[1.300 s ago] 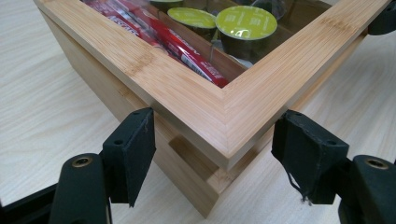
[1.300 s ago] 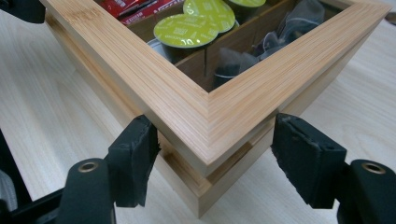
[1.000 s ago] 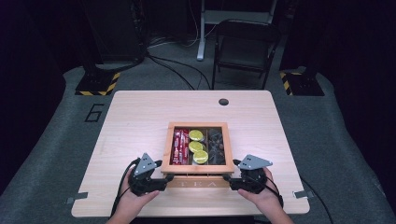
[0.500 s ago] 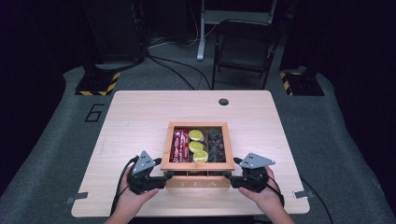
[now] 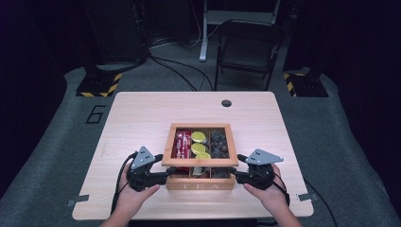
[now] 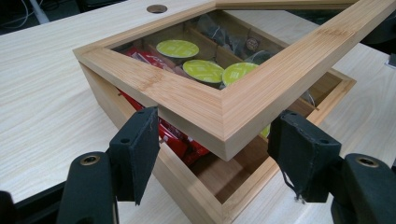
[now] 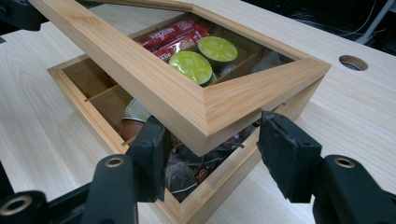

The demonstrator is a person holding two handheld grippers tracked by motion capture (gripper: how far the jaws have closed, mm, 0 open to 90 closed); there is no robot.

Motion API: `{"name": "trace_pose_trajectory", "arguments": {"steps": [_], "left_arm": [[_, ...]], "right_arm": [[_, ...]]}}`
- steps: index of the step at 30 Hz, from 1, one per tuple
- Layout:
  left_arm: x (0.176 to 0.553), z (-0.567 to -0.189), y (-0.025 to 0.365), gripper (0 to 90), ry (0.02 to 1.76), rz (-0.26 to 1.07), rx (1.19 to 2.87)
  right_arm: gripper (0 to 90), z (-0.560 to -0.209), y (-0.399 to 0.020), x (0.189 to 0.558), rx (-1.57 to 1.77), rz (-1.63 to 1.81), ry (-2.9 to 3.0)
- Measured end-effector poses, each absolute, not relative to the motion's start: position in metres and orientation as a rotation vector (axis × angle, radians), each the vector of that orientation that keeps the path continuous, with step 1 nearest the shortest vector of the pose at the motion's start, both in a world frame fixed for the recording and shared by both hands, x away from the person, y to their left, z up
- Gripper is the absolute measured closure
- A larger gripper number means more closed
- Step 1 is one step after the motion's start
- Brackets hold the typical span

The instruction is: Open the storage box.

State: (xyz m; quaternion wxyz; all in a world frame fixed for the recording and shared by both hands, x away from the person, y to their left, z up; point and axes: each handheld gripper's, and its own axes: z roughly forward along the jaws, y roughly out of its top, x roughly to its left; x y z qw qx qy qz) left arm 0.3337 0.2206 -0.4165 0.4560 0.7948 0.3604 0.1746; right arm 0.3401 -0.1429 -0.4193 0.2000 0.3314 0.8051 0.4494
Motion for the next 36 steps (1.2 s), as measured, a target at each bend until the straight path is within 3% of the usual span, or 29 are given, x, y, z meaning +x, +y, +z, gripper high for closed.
{"name": "trace_pose_trajectory", "arguments": {"steps": [36], "left_arm": [[0.364,-0.363,0.224,39.8,0.918,0.423,1.868]], "right_arm": [[51.0,-0.379,-0.137,0.374,0.99,1.328,2.084]]}}
